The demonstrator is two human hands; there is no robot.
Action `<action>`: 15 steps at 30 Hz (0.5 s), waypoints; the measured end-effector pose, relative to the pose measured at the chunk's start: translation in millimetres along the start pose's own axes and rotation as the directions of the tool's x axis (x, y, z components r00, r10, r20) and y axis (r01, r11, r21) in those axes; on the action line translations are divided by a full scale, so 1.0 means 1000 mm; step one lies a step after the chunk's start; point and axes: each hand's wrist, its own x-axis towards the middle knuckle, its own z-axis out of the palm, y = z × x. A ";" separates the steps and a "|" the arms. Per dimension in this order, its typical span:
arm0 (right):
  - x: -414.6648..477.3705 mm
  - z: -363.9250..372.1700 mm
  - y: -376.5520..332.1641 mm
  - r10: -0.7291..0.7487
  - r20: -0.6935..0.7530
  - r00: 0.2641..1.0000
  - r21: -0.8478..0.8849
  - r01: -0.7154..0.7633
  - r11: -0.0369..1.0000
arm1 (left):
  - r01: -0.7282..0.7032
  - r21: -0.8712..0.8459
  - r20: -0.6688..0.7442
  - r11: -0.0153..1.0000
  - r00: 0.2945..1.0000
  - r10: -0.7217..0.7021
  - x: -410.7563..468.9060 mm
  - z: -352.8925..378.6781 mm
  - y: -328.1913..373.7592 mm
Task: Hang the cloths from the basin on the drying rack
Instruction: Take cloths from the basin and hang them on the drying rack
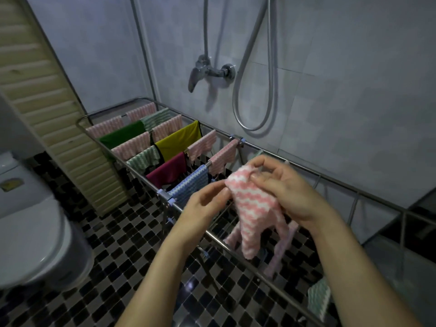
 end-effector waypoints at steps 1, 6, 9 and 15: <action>-0.002 -0.003 -0.005 0.003 0.010 1.000 -0.003 -0.003 1.000 | -0.014 -0.007 0.074 1.000 0.997 0.015 0.003 0.008 0.005; -0.011 -0.041 -0.009 0.002 -0.071 0.997 -0.187 -0.015 0.982 | -0.023 -0.147 0.019 0.989 0.999 0.026 0.017 0.034 0.024; -0.023 -0.070 -0.007 0.102 0.044 0.994 -0.219 -0.090 0.971 | -0.076 -0.129 0.004 0.989 0.997 0.077 0.028 0.047 0.028; -0.044 -0.144 0.032 0.294 -0.035 0.955 -0.533 -0.267 0.803 | -0.108 -0.068 -0.048 0.992 0.993 0.105 0.055 0.094 0.016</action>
